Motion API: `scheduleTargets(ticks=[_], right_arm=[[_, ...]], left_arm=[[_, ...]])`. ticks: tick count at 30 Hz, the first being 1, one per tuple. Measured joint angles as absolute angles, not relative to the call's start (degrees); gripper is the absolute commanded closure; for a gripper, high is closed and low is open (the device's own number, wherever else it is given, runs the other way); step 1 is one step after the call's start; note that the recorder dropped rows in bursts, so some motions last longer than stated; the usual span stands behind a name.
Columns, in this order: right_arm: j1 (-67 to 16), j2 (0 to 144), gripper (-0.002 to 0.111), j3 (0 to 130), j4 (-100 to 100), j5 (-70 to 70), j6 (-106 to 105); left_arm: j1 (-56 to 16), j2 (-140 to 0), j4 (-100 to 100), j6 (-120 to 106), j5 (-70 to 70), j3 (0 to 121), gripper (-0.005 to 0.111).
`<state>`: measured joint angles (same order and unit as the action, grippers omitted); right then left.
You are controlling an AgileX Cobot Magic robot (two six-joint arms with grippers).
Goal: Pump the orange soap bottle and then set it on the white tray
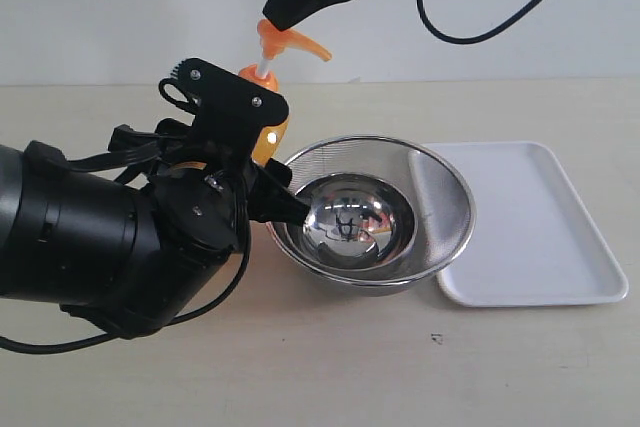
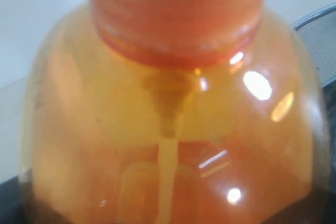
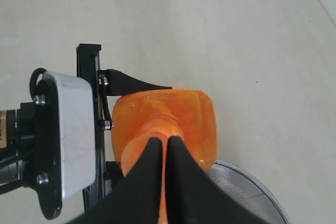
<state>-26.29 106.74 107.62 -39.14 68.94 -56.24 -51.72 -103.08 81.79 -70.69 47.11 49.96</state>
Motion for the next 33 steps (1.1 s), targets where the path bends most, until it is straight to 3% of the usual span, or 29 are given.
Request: scheduleTargets(ticks=[33], right_arm=[[-26.0,105.8,0.108,102.2,-40.8,66.1,-55.9]], left_arm=[[-51.7,-103.7,82.2,-72.0,48.5,50.0,0.102]])
